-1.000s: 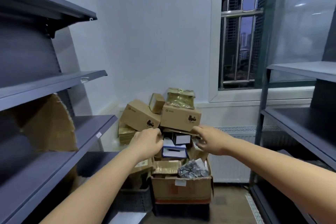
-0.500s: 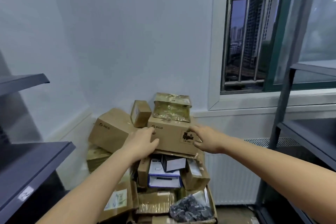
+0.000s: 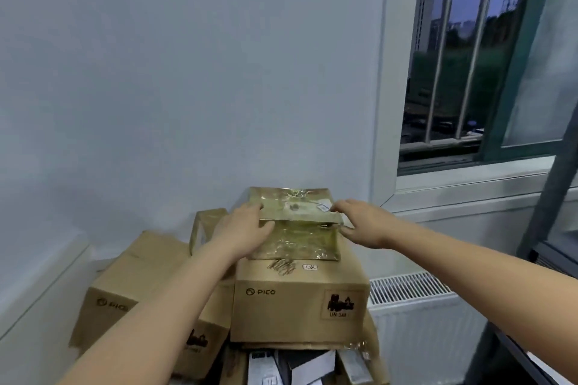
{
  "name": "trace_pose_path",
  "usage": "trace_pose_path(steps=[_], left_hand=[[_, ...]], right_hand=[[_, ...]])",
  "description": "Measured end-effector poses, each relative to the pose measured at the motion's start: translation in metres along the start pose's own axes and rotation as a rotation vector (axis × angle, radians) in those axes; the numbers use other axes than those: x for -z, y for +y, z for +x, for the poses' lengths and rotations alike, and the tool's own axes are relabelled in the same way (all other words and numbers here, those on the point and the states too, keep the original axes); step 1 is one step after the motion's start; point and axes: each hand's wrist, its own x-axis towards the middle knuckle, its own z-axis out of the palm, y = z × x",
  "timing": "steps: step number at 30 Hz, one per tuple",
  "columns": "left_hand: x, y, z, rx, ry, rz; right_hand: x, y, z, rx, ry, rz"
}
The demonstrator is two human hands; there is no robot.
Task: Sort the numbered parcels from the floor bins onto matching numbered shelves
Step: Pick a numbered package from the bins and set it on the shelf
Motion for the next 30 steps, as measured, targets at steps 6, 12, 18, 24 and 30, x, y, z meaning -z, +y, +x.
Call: trace_pose_path(steps=[6, 12, 18, 24, 30], left_hand=[[-0.023, -0.026, 0.058, 0.161, 0.025, -0.103], [-0.036, -0.029, 0.096, 0.294, -0.022, -0.183], [-0.054, -0.023, 0.104, 0.226, -0.088, -0.209], [-0.067, -0.033, 0.112, 0.223, -0.146, -0.088], [-0.068, -0.034, 0.117, 0.258, -0.105, -0.117]], right_hand=[[-0.011, 0.047, 0.073, -0.064, -0.033, 0.015], [-0.028, 0.082, 0.137, -0.117, -0.085, 0.083], [-0.043, 0.092, 0.188, -0.048, -0.093, 0.092], [-0.063, 0.088, 0.227, 0.022, -0.164, 0.126], [-0.074, 0.089, 0.241, -0.002, -0.147, 0.213]])
